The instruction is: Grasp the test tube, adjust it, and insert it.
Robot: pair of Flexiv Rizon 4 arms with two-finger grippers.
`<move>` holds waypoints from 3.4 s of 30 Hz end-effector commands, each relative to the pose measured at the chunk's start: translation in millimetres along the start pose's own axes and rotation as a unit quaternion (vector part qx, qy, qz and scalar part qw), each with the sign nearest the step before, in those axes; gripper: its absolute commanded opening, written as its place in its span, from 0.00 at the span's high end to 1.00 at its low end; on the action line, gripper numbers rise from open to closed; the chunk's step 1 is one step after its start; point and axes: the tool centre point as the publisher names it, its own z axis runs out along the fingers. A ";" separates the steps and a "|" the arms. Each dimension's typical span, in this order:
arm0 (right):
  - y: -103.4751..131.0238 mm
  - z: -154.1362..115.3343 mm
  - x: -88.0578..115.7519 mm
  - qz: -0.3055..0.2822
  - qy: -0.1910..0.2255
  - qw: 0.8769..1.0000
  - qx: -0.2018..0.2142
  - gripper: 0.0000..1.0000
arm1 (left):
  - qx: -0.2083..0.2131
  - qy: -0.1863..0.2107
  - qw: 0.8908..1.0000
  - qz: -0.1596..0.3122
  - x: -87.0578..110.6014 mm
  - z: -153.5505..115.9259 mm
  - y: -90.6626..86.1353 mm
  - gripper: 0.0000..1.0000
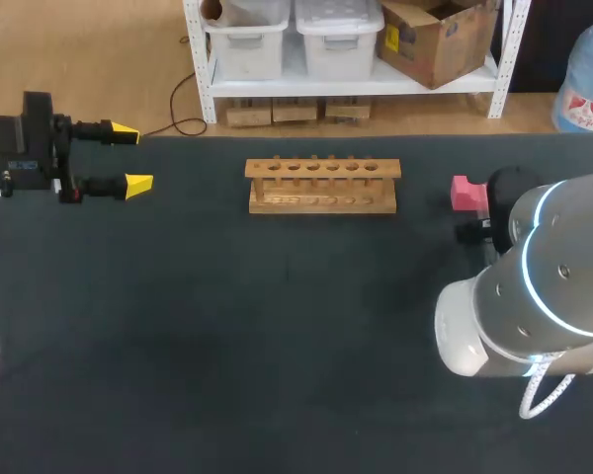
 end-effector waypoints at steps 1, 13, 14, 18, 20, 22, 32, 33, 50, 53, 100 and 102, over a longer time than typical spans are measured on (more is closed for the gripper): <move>-1.5 0.4 0.5 -0.001 0.002 1.000 -0.003 0.45 | -0.002 -0.003 1.000 0.002 1.7 -0.3 -0.6 0.00; -0.7 0.0 1.4 -0.004 0.007 1.000 -0.002 0.54 | -0.002 -0.003 1.000 0.002 1.7 -0.3 -0.6 0.00; -0.7 0.0 1.3 -0.004 0.007 1.000 -0.002 0.55 | -0.002 -0.003 1.000 0.002 1.7 -0.3 -0.6 0.00; -0.8 -0.1 1.1 -0.004 0.008 1.000 -0.002 0.62 | -0.002 -0.003 1.000 0.002 1.7 -0.3 -0.6 0.00; -1.0 -0.4 0.8 -0.005 0.008 1.000 -0.001 0.63 | -0.002 -0.003 1.000 0.002 1.7 -0.3 -0.6 0.00; -1.2 -0.6 0.7 -0.005 0.008 1.000 0.000 0.63 | -0.002 -0.003 1.000 0.002 1.7 -0.3 -0.6 0.00; -3.5 -2.4 0.0 -0.006 0.011 1.000 0.004 1.00 | -0.002 -0.003 1.000 0.002 1.7 -0.3 -0.6 0.00; -3.6 -2.6 0.0 -0.006 0.011 1.000 0.004 1.00 | -0.002 -0.003 1.000 0.002 1.7 -0.3 -0.6 0.00; -3.5 -8.3 -0.6 0.008 0.019 1.000 0.009 1.00 | -0.002 -0.003 1.000 0.002 1.7 -0.3 -0.6 0.00; -2.3 -8.3 -2.3 0.009 0.019 1.000 0.010 1.00 | -0.002 -0.003 1.000 0.002 1.7 -0.3 -0.6 0.00; 109.5 -76.5 -76.8 0.120 -0.008 0.992 0.036 1.00 | -0.002 -0.003 1.000 0.002 1.7 -0.3 -0.6 0.00; 118.6 -75.7 -77.7 0.117 -0.007 0.993 0.033 1.00 | -0.002 -0.003 1.000 0.002 1.7 -0.3 -0.6 0.00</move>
